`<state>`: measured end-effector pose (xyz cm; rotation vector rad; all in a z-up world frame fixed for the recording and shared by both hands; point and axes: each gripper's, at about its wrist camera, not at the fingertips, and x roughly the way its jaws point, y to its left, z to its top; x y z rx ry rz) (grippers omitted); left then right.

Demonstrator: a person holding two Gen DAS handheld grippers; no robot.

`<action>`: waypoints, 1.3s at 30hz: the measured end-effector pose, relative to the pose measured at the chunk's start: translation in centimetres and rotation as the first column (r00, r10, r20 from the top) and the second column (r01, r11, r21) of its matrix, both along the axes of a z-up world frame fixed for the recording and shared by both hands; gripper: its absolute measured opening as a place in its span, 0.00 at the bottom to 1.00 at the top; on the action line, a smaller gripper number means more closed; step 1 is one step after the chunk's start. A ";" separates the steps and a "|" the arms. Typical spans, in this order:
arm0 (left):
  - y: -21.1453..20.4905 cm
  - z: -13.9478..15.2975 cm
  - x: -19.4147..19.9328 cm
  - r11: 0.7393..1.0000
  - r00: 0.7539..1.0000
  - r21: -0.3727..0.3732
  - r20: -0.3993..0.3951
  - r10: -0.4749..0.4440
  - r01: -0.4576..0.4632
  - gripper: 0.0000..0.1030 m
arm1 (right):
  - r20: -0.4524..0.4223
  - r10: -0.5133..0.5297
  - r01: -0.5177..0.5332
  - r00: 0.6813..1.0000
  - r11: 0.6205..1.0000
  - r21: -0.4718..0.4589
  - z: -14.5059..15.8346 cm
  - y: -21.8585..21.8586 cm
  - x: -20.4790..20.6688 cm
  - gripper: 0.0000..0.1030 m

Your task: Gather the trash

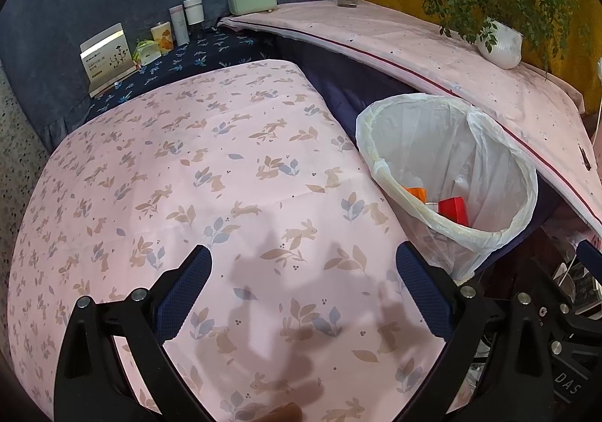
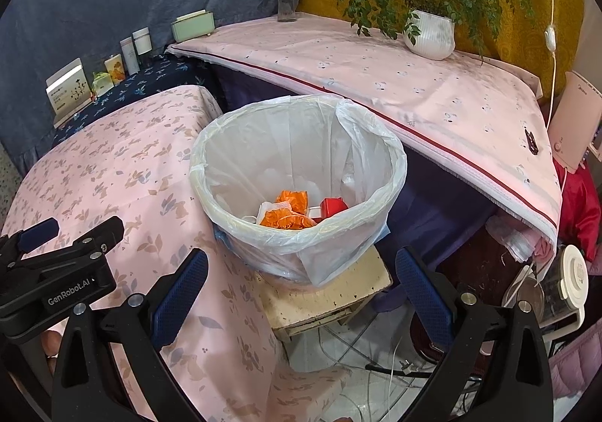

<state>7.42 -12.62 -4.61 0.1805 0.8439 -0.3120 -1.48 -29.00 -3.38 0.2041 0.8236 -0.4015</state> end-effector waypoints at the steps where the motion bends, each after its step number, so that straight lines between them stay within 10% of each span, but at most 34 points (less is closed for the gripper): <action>1: 0.0 0.0 0.0 1.000 1.000 0.000 0.000 0.000 0.000 0.91 | -0.001 0.000 0.000 1.000 1.000 0.000 -0.1 0.0 -0.1 0.93; 39: -0.2 0.2 -0.9 1.000 1.000 0.006 0.009 0.013 -0.013 0.91 | -0.007 -0.003 0.003 1.000 1.000 0.007 -0.5 0.4 -0.4 0.93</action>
